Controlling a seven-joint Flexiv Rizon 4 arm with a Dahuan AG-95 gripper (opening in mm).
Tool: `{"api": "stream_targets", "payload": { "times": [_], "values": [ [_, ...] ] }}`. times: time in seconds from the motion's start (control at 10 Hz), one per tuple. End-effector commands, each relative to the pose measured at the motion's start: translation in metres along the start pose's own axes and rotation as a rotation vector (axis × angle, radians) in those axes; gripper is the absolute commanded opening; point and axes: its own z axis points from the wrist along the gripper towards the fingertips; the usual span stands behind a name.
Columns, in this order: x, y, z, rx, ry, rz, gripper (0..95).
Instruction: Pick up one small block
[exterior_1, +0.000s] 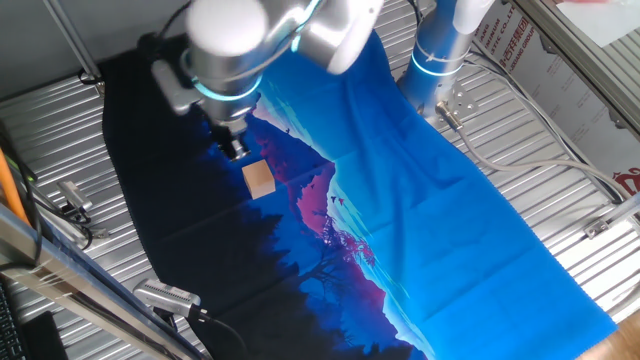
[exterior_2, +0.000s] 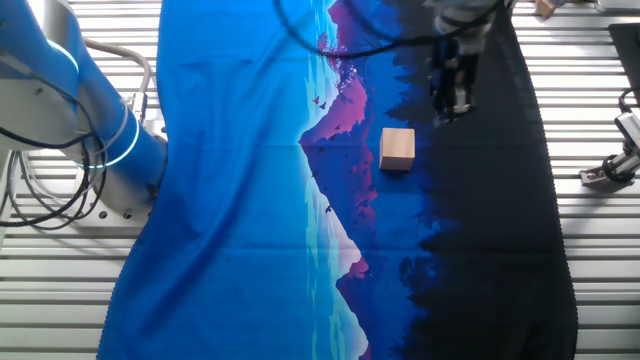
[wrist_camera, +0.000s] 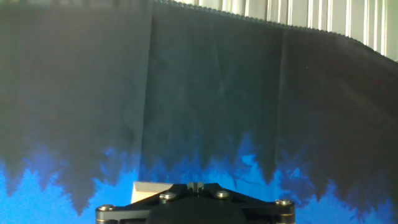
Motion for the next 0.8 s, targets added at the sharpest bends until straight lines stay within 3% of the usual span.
{"api": "stream_targets", "payload": {
  "times": [0.1,0.5,0.8],
  "values": [
    [0.001,-0.001,-0.001,-0.147,-0.015,0.125,0.0],
    [0.009,0.000,0.002,-0.146,-0.024,0.177,0.0],
    [0.016,0.016,0.005,-0.143,-0.033,0.236,0.0]
  ]
}}
